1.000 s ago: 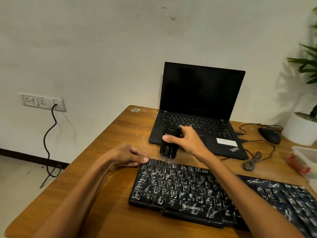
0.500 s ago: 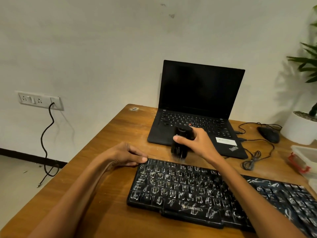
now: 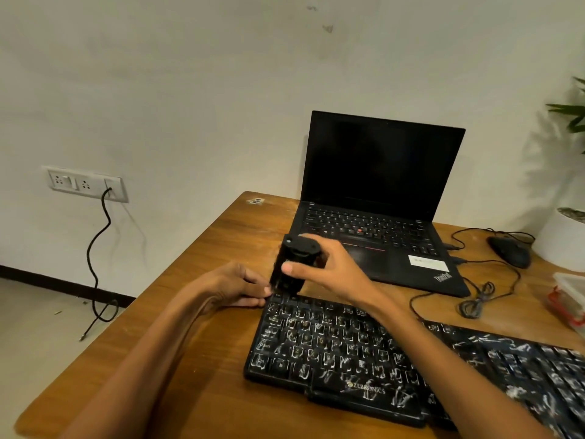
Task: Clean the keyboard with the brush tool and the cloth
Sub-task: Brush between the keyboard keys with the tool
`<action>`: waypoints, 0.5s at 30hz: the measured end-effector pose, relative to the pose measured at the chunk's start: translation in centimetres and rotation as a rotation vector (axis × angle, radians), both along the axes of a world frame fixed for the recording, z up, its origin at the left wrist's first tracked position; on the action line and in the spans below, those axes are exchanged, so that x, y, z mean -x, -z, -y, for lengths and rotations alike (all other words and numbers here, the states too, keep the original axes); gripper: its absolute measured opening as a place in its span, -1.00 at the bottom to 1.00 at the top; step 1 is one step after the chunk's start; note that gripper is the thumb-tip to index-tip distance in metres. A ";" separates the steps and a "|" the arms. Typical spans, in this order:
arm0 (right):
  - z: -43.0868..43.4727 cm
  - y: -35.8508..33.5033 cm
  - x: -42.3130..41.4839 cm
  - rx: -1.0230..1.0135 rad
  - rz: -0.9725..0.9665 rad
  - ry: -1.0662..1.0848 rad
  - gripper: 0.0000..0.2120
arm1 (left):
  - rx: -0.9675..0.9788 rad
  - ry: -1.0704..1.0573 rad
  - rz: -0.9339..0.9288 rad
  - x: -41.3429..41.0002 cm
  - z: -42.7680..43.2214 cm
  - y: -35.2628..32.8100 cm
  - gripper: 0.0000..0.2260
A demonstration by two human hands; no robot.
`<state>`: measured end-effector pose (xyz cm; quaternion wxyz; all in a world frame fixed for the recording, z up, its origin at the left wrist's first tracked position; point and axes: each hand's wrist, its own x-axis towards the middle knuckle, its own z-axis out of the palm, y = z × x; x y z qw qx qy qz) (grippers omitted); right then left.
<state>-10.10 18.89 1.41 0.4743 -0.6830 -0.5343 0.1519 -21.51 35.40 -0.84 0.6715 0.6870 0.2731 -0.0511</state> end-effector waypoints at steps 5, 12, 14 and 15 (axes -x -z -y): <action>2.3 -2.0 -2.7 0.123 0.043 0.061 -0.78 | 0.023 -0.012 -0.006 -0.2 -0.1 -0.1 -0.85; -0.5 -0.6 0.0 0.102 -0.021 -0.111 -0.69 | 0.040 -0.030 -0.004 -0.1 -0.3 0.1 -0.90; 0.9 -1.1 -1.1 0.182 -0.014 -0.096 -0.76 | 0.051 -0.024 -0.007 -0.1 -0.2 -0.1 -0.90; 2.0 -1.6 -1.9 0.225 -0.017 -0.074 -0.79 | 0.055 -0.022 -0.012 -0.1 -0.2 -0.2 -0.88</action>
